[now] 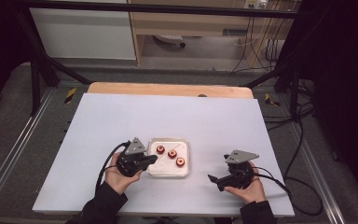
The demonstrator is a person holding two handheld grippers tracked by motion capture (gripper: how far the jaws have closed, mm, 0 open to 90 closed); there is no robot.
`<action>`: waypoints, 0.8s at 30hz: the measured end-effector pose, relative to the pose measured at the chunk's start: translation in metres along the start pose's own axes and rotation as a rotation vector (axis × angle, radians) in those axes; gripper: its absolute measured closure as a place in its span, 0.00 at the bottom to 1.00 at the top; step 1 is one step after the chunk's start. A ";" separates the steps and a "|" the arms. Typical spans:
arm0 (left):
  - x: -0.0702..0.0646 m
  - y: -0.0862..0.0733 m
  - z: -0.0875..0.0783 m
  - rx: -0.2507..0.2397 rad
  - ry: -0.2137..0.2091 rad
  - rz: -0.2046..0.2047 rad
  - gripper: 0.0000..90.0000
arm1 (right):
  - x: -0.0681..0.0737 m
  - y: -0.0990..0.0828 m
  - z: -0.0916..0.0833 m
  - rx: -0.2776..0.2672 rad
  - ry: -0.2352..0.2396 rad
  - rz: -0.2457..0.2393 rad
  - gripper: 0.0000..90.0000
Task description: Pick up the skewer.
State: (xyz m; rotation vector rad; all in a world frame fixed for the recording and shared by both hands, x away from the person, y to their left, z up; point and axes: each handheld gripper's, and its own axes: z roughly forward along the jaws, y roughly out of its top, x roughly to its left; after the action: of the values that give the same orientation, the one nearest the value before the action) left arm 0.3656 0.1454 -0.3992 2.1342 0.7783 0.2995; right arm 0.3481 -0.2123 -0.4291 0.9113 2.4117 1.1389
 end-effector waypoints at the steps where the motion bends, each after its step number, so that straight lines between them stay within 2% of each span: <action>1: 0.000 0.001 0.000 0.005 -0.006 0.009 0.98 | 0.000 0.000 0.000 0.000 0.000 0.000 0.03; 2: -0.001 0.003 0.000 0.007 -0.011 0.017 0.98 | 0.004 0.004 0.001 0.004 -0.003 -0.030 0.04; 3: -0.002 0.004 0.000 0.011 -0.014 0.022 0.98 | 0.004 0.004 0.001 0.004 -0.003 -0.030 0.04; 7: -0.007 0.010 0.003 0.028 -0.037 0.050 0.98 | 0.013 0.013 0.004 0.026 -0.021 -0.097 0.05; 11: -0.010 0.013 0.006 0.038 -0.047 0.065 0.98 | 0.017 0.018 0.006 0.037 -0.021 -0.135 0.06; 13: -0.013 0.016 0.008 0.048 -0.056 0.073 0.98 | 0.022 0.023 0.008 0.050 -0.032 -0.184 0.08; 14: -0.014 0.017 0.009 0.049 -0.059 0.079 0.98 | 0.022 0.023 0.008 0.050 -0.032 -0.184 0.08; 19: -0.020 0.022 0.014 0.060 -0.077 0.101 0.98 | 0.032 0.030 0.013 0.060 -0.048 -0.299 0.15; 24: -0.027 0.027 0.019 0.072 -0.097 0.126 0.98 | 0.038 0.034 0.016 0.065 -0.055 -0.361 0.22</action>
State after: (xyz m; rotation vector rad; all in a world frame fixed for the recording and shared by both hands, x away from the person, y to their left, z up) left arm 0.3646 0.1046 -0.3888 2.2522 0.6086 0.2342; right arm 0.3424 -0.1618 -0.4128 0.4872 2.4487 0.8945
